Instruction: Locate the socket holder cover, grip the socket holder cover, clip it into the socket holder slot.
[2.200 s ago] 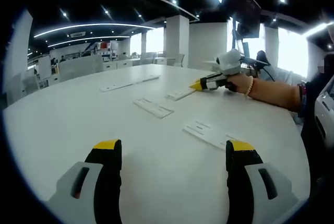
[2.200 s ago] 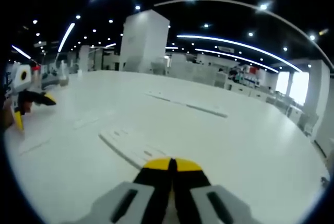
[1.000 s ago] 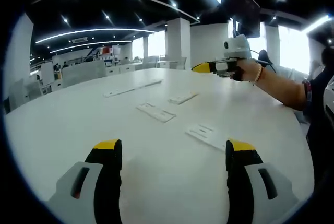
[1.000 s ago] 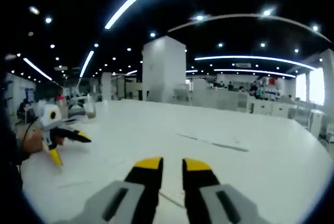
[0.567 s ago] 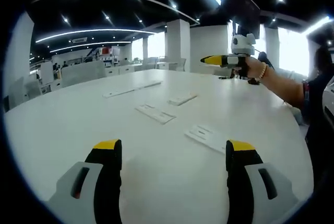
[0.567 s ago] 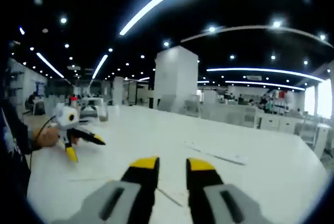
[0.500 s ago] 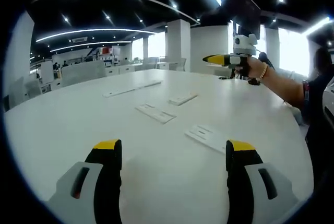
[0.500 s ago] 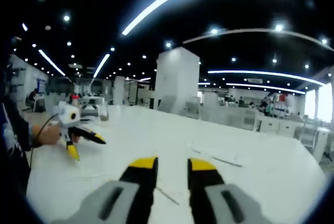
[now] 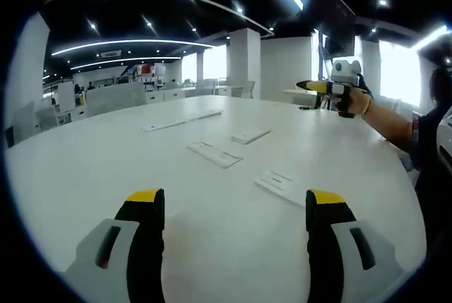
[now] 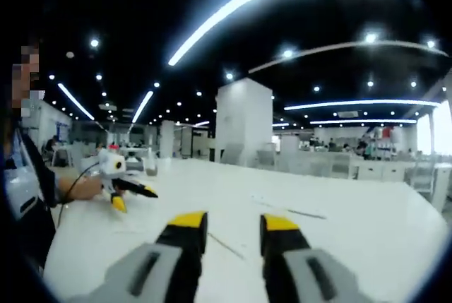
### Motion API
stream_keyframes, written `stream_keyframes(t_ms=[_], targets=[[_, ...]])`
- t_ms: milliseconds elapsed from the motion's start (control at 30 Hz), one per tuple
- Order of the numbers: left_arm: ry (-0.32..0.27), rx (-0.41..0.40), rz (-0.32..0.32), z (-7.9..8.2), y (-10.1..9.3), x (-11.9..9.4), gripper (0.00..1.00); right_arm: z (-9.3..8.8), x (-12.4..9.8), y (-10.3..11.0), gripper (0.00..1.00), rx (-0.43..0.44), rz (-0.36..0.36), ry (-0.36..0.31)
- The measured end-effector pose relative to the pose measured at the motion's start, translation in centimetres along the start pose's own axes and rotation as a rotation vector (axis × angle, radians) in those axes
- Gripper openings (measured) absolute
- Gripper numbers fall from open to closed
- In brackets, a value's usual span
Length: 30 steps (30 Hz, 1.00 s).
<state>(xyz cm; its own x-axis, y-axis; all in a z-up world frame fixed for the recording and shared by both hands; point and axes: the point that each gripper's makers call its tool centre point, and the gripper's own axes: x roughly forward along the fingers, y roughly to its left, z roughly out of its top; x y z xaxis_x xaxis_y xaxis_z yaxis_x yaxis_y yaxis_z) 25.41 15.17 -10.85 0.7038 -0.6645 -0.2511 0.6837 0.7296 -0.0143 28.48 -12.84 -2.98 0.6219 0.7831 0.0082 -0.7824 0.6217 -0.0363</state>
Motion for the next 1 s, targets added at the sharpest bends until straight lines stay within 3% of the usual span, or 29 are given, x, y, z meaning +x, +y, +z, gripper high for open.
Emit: stream_keyframes(t_ms=[67,200,300,433,600,767,1000], targets=[[-0.002,0.001,0.0,0.0,0.0,0.0,0.81,-0.4,-0.3,-0.1,0.35,-0.04,-0.001,-0.012],[-0.006,-0.004,0.002,-0.1,0.1,0.1,0.81,-1.5,-0.3,0.3,0.42,-0.02,0.033,-0.026],[-0.008,-0.005,0.005,-0.1,0.2,0.1,0.81,-2.5,-0.1,0.5,0.47,-0.042,0.036,0.023],[-0.011,-0.004,0.01,0.0,0.3,0.1,0.81,-2.5,0.0,0.7,0.47,-0.068,0.026,0.021],[-0.028,-0.025,-0.002,0.3,0.1,0.0,0.81,-2.6,0.1,1.4,0.51,-0.029,0.057,0.012],[-0.07,-0.049,-0.005,1.0,0.1,-0.3,0.81,-2.8,0.3,2.1,0.53,-0.051,0.077,0.009],[-0.106,-0.065,-0.007,1.7,0.0,-0.4,0.82,-3.2,0.7,2.3,0.76,-0.034,0.083,-0.005]])
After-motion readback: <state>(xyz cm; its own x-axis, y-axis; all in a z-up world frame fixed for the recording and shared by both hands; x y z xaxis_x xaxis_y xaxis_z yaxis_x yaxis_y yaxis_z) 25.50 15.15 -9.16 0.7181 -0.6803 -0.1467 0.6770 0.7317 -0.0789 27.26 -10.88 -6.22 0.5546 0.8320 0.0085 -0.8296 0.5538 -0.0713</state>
